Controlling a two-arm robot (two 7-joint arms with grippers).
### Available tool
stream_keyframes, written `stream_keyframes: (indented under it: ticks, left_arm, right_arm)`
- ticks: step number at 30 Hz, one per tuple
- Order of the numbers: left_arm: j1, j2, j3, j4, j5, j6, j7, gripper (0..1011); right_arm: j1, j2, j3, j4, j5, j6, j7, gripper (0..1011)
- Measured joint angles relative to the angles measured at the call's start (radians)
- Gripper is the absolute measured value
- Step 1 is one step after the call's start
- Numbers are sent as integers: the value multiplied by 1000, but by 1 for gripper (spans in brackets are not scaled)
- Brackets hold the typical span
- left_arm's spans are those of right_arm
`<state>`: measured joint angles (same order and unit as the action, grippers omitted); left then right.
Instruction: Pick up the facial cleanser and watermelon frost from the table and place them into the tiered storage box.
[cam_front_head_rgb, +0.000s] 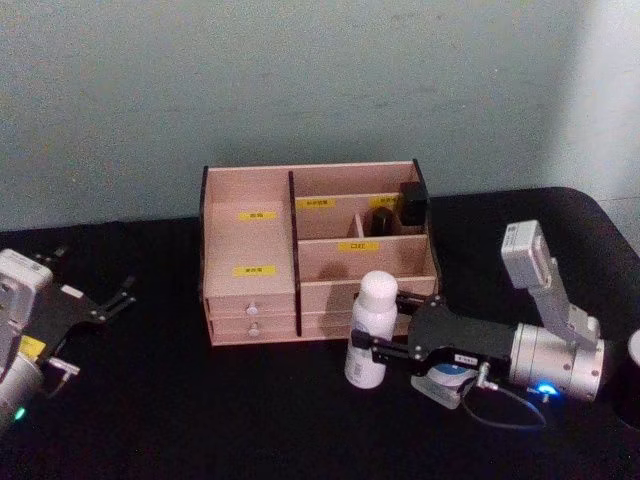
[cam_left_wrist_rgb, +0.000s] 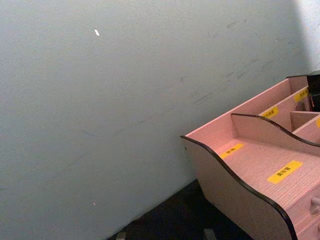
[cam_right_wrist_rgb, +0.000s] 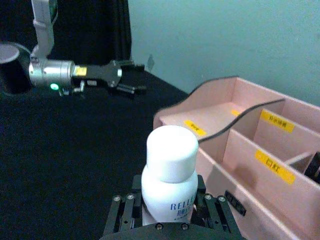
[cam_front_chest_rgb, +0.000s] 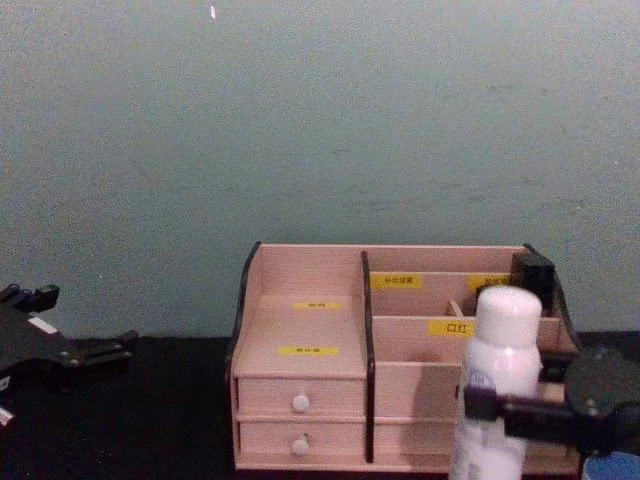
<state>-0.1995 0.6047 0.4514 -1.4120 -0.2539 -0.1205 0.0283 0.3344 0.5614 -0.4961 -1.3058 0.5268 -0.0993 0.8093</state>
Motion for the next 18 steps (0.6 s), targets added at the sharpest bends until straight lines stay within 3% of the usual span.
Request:
stream_keyframes:
  ticks: [10,18]
  left_arm:
    - [0,0,0,0,0,0,0,1001]
    - [0,0,0,0,0,0,0,1001]
  right_arm:
    - [34,2,23,-30,52,5,-8,595]
    - [87,-18,32,-13,57,-5,-41,595]
